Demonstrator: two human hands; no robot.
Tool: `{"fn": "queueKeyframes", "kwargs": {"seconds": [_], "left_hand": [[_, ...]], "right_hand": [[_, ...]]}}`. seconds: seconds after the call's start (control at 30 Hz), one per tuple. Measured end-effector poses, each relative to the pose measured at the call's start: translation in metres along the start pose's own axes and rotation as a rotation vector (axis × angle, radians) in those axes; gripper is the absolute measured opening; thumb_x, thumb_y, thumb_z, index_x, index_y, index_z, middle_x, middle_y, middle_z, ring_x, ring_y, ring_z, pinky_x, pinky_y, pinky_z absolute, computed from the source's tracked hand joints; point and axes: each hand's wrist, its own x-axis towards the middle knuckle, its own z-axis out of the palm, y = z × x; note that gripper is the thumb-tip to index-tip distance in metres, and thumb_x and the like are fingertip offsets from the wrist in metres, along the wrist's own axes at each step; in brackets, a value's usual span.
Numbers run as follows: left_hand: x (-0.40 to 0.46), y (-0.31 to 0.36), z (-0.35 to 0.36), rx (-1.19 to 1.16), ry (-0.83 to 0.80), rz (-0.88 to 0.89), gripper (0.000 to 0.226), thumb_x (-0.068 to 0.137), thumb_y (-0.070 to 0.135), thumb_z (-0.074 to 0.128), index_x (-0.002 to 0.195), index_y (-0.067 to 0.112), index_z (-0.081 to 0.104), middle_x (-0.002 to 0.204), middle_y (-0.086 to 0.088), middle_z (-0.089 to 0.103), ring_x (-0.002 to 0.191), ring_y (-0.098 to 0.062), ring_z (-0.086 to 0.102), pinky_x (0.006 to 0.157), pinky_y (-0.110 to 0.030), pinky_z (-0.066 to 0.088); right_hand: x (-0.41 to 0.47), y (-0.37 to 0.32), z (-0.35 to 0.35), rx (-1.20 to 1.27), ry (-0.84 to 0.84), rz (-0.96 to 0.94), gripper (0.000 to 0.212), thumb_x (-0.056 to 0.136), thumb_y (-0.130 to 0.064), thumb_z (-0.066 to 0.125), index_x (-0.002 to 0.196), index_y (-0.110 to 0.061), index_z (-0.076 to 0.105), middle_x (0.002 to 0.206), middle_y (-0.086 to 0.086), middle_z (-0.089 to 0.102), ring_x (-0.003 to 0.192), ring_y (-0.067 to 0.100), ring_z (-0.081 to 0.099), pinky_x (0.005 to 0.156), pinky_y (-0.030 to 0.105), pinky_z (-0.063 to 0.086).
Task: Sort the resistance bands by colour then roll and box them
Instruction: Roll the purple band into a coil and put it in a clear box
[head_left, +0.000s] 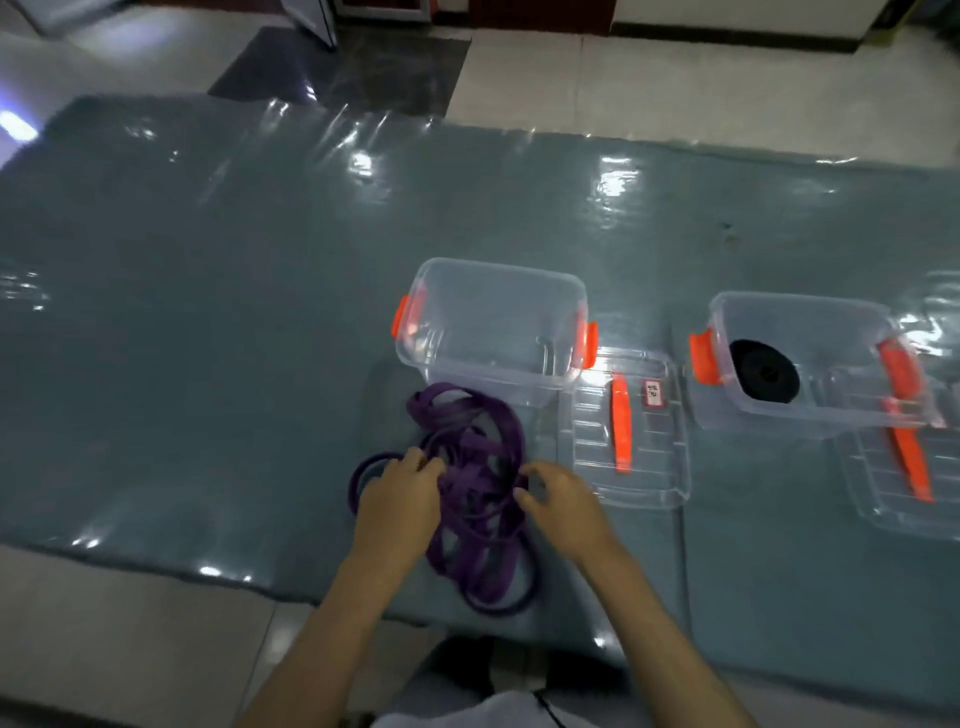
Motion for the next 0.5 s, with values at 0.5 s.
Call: {"fn": "queueKeyframes", "kwargs": {"seconds": [0.5], "left_hand": [[0.026, -0.032, 0.040, -0.850, -0.109, -0.144, 0.041, 0.080, 0.051, 0.088, 0.086, 0.024, 0.058, 0.095, 0.001, 0.065, 0.080, -0.006, 0.060, 0.072, -0.026, 0.044]], "right_hand": [[0.007, -0.006, 0.006, 0.332, 0.184, 0.188, 0.060, 0.090, -0.010, 0.074, 0.144, -0.027, 0.054, 0.083, -0.006, 0.068, 0.072, 0.012, 0.065, 0.072, 0.029, 0.057]]}}
